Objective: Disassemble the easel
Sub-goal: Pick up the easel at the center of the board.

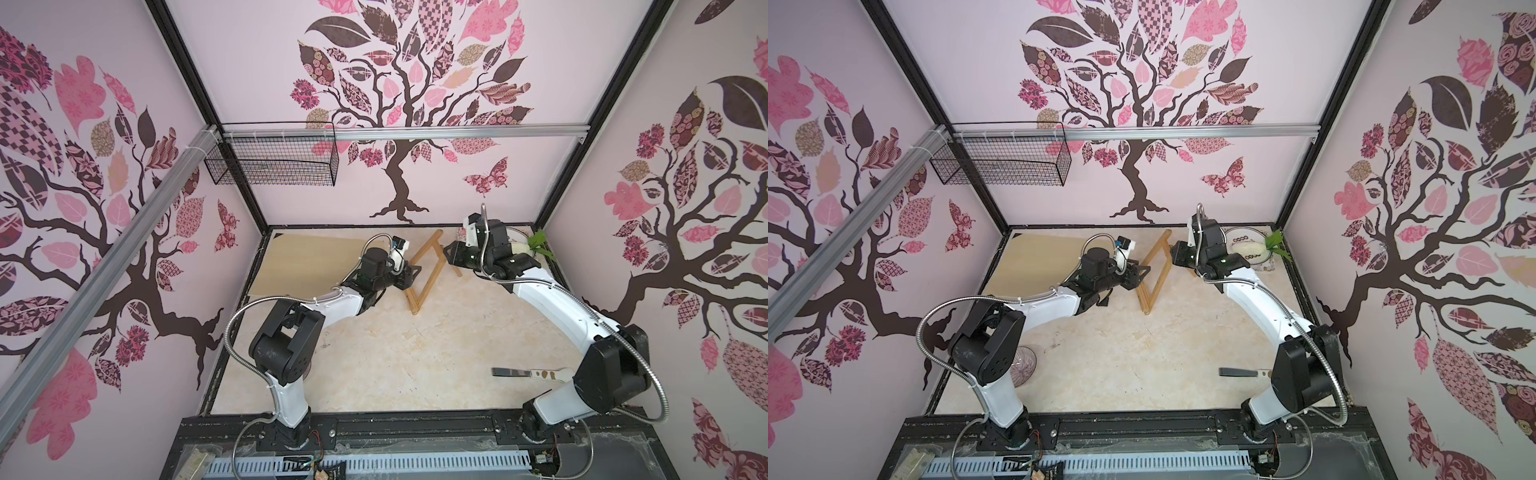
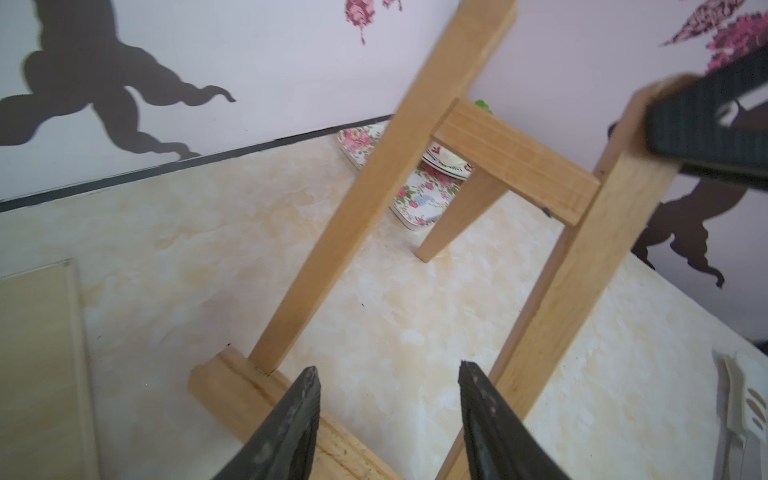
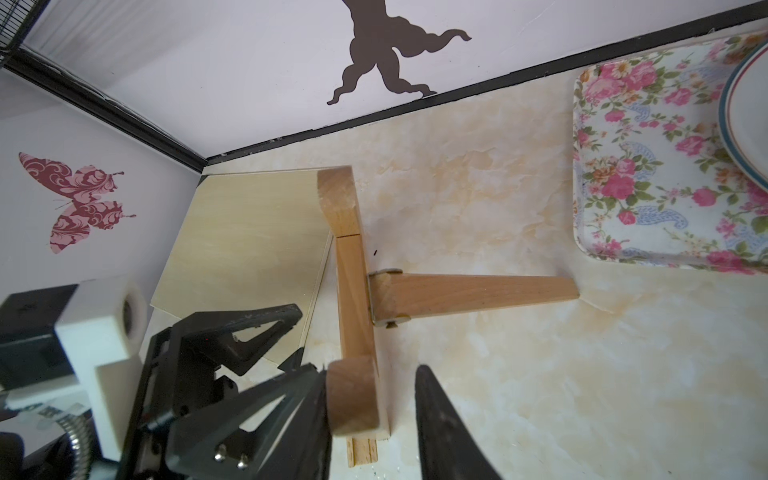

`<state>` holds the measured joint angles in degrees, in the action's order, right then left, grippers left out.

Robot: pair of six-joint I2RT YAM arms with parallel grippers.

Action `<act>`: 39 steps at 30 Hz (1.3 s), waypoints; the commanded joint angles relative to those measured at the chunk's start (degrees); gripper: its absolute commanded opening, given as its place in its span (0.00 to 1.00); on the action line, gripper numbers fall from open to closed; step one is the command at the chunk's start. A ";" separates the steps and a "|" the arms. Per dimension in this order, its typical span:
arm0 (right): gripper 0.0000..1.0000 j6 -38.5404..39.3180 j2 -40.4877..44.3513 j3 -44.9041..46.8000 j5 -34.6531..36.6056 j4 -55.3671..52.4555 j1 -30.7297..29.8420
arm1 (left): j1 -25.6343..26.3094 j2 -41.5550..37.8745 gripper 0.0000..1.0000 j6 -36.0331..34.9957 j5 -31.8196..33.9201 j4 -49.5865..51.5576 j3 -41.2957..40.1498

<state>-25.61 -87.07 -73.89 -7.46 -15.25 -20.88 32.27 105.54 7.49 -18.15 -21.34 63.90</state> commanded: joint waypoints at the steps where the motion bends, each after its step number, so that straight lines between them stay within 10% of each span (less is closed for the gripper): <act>1: 0.35 0.05 0.03 -1.64 0.56 -1.19 -0.21 | 2.16 2.52 0.56 -5.97 -3.12 0.24 4.37; 28: 0.36 0.05 3.39 1.68 -0.35 -0.36 -0.17 | 9.59 9.24 0.54 -3.39 5.24 -5.28 8.78; 39: 0.45 -0.32 8.13 3.99 0.66 0.66 -0.14 | 9.56 6.56 0.06 -5.58 7.35 -5.16 7.09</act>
<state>-25.76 -82.59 -70.04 -6.87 -15.22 -20.88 41.91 114.13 3.14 -11.79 -24.84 71.92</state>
